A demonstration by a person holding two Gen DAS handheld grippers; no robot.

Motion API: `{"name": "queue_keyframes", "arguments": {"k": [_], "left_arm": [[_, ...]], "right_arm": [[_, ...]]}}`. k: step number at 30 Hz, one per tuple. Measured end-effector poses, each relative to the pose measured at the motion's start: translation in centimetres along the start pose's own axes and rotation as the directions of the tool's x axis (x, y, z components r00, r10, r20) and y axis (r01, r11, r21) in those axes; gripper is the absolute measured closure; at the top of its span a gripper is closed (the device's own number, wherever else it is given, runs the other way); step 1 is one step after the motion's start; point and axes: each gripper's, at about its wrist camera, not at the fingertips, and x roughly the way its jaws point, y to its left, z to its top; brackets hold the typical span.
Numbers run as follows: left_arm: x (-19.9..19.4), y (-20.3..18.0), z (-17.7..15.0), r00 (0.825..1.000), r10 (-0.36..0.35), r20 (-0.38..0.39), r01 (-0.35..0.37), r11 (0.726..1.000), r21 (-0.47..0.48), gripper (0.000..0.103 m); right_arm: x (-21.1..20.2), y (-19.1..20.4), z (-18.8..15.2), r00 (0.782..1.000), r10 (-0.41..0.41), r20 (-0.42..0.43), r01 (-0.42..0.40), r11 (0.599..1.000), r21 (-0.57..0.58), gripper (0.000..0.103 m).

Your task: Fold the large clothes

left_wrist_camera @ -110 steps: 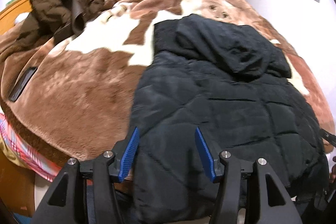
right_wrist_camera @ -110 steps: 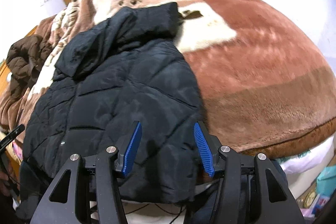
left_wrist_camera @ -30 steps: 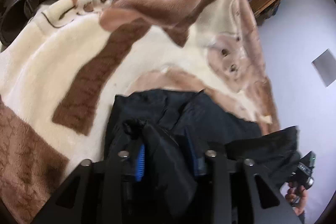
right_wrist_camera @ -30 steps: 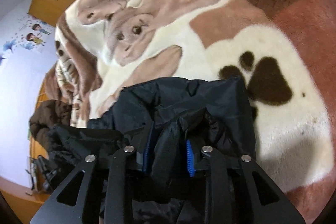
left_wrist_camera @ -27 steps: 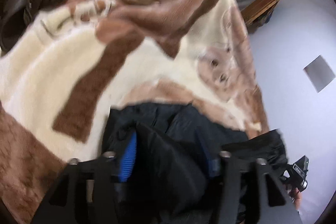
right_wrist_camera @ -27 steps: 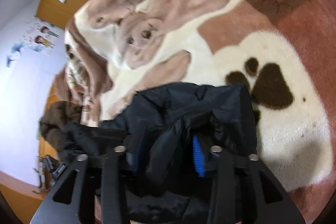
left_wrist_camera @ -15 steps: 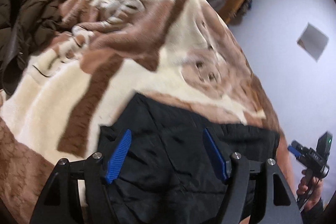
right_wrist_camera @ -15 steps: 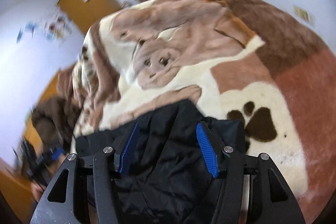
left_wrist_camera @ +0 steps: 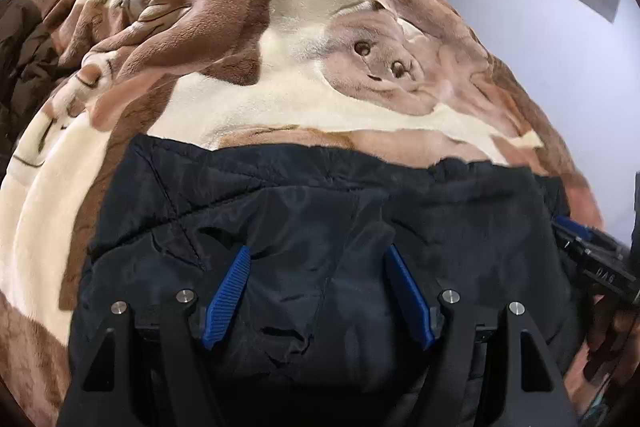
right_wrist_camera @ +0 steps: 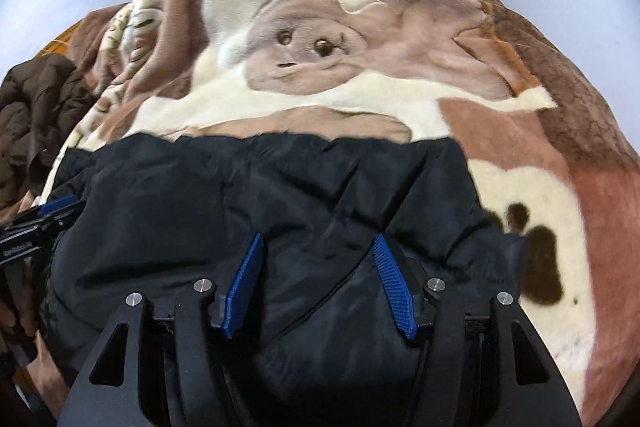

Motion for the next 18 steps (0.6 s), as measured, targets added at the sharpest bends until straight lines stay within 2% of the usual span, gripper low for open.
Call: {"name": "queue_keyframes", "arguments": {"k": [2, 4, 7, 9, 12, 15, 18], "left_arm": [[-1.7, -0.6, -0.4, 0.997, -0.068, 0.035, 0.068, 0.998, -0.002, 0.031], [-2.6, -2.1, -0.9, 0.994, -0.106, 0.041, 0.104, 0.994, 0.043, 0.031], [-1.4, -5.1, -1.6, 0.992, -0.125, -0.005, 0.124, 0.983, 0.137, 0.031], [0.4, -6.3, -1.3, 0.995, -0.100, -0.029, 0.103, 0.983, 0.149, 0.031], [2.9, -6.6, 0.1, 0.999, -0.033, -0.014, 0.035, 0.985, 0.167, 0.030], [5.2, -5.5, 1.3, 0.999, -0.014, -0.032, 0.018, 0.992, 0.126, 0.029], [6.8, -4.6, 1.5, 0.998, 0.057, -0.002, -0.056, 0.986, 0.154, 0.028]], "right_arm": [[-1.9, 0.4, -0.1, 0.999, 0.017, 0.044, -0.017, 1.000, 0.003, 0.045], [-3.5, 0.9, -0.7, 0.995, 0.060, 0.085, -0.061, 0.998, 0.001, 0.045], [-3.4, 1.7, -1.3, 0.994, 0.071, 0.085, -0.070, 0.997, -0.012, 0.045], [-2.0, 1.5, -1.5, 0.998, 0.042, 0.052, -0.042, 0.999, -0.006, 0.045], [-0.6, 0.6, -0.8, 0.999, 0.003, 0.050, -0.003, 1.000, -0.010, 0.045], [1.9, -0.4, 0.0, 0.999, -0.036, 0.016, 0.037, 0.999, -0.023, 0.045], [3.9, -1.7, 0.3, 0.999, -0.045, -0.003, 0.045, 0.999, 0.014, 0.045]]}}
